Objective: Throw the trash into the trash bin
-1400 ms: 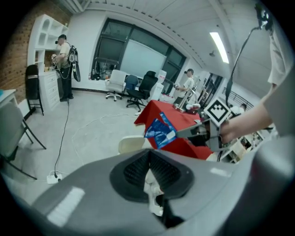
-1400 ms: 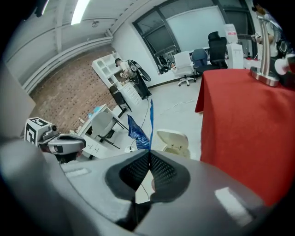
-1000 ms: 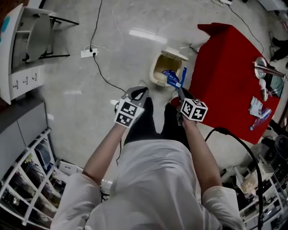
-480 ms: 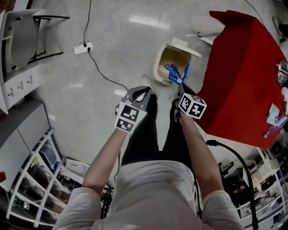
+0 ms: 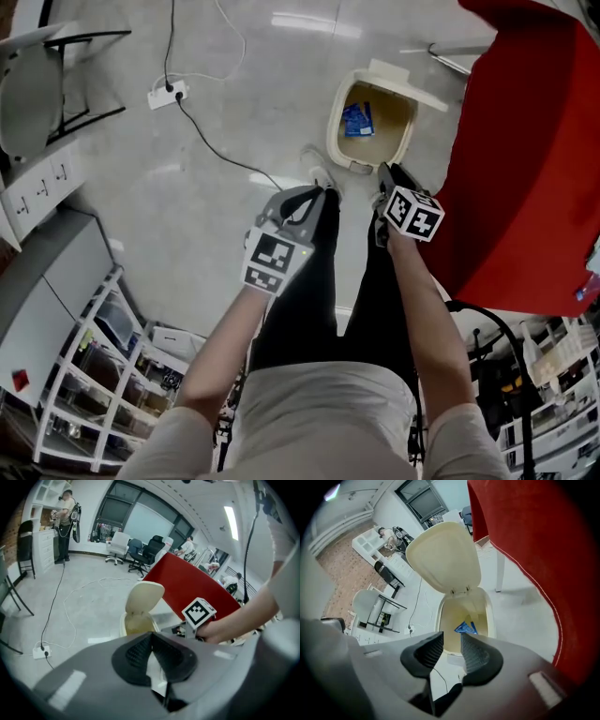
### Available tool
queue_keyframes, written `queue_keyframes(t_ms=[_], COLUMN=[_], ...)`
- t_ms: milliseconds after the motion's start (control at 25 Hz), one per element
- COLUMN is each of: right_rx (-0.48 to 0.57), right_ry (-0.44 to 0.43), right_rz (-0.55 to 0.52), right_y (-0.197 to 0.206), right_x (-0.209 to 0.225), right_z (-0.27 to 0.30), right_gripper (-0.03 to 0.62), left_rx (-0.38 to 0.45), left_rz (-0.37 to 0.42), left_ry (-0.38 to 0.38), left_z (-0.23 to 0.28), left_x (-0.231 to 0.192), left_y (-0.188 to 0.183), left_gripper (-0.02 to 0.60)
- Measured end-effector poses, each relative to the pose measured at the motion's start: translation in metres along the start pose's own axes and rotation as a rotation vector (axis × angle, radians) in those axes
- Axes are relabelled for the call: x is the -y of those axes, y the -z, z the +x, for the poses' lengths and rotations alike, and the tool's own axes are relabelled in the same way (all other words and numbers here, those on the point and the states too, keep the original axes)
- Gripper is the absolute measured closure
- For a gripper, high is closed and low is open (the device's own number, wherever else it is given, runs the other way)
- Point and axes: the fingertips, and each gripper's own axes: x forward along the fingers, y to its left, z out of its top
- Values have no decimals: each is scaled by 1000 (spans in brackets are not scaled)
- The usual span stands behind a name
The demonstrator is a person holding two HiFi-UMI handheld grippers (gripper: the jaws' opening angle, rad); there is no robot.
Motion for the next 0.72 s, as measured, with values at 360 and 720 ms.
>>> queue_keyframes(t_ms=[360, 720], right_rx=[37, 91], right_ry=[-56, -110], right_rz=[-86, -140], right_y=[-14, -39], right_x=[-23, -52], right_z=[-48, -138], right_gripper=[490, 591], left_rx=[-13, 10], left_rz=[12, 51], left_ry=[-1, -3], left_z=[-7, -57], left_x=[16, 59], left_y=[-9, -49], left_gripper=[577, 577])
